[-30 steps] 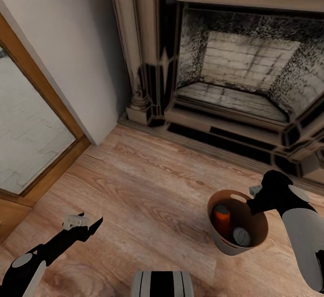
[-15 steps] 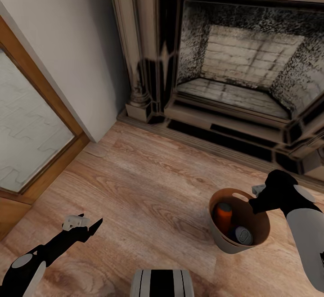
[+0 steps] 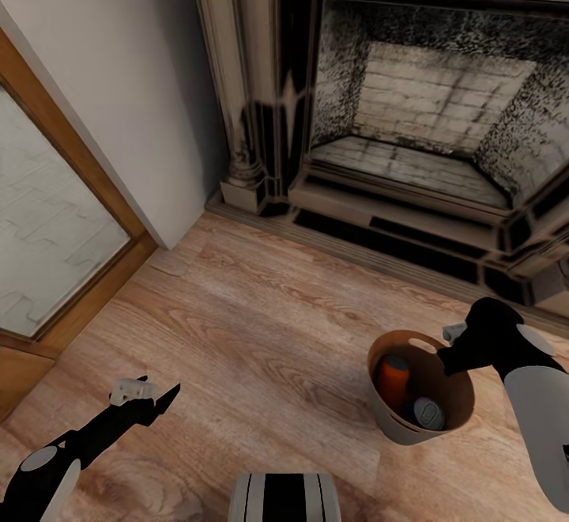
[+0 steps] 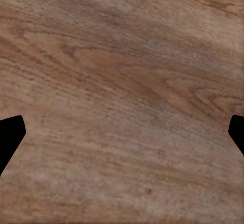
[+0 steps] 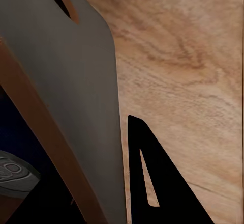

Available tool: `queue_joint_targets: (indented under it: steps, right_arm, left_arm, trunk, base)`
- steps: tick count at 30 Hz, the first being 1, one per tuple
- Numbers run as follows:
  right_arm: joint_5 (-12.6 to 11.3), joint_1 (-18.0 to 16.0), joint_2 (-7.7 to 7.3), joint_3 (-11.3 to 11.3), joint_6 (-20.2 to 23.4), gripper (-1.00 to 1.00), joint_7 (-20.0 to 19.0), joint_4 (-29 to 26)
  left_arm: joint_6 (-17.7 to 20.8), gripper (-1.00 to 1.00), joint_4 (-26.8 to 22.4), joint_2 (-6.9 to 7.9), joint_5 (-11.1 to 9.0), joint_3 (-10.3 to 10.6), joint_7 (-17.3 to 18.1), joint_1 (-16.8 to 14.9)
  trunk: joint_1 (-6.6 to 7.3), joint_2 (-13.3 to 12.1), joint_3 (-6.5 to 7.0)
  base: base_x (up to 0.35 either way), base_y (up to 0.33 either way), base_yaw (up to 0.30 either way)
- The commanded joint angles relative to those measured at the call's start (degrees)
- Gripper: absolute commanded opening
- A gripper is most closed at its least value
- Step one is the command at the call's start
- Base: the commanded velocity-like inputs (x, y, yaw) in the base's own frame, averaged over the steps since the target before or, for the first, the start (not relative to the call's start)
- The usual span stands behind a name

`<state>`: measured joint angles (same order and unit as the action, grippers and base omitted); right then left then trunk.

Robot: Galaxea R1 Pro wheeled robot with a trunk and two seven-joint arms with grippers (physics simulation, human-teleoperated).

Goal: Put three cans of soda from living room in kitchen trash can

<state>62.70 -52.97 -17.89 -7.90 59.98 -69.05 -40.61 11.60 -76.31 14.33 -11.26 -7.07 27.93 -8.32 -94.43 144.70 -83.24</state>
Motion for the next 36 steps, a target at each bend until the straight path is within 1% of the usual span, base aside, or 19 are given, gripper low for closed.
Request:
queue_joint_targets:
  steps: [1, 8, 17, 18, 36]
  right_arm:
    - [1.44, 0.05, 1.72, -0.12, 0.02, -1.0, 1.64, 0.97]
    - [1.43, 0.05, 1.7, -0.14, 0.02, -1.0, 1.67, 0.97]
    - [1.45, 0.05, 1.72, -0.18, 0.02, -1.0, 1.72, 0.97]
    - [1.44, 0.05, 1.72, -0.18, 0.02, 1.0, 1.72, 0.97]
    - [1.3, 0.05, 1.67, -0.3, 0.02, 1.0, 1.64, 0.97]
  left_arm:
    - [0.0, 1.0, 0.01, 0.0, 0.01, 0.03, 0.0, -0.03]
    - [-1.0, 1.0, 0.91, 0.02, -0.04, 0.0, 0.01, -0.03]
    - [-1.3, 1.0, 1.58, 0.02, -0.14, -0.02, 0.03, -0.03]
    - [-1.3, 1.0, 1.6, 0.03, -0.14, -0.02, 0.04, -0.03]
    - [-1.33, 1.0, 1.77, 0.01, -0.17, -0.01, 0.07, -0.03]
  trunk:
    - [-0.04, -0.01, -0.02]
    - [-0.04, -0.01, -0.02]
    - [-0.04, -0.01, -0.02]
    - [-0.04, -0.01, -0.02]
    - [-0.04, -0.01, -0.02]
  base:
    - [0.0, 0.0, 0.0]
    - [0.0, 0.0, 0.0]
    - [0.0, 0.0, 0.0]
    - [0.0, 0.0, 0.0]
    - [0.0, 0.0, 0.0]
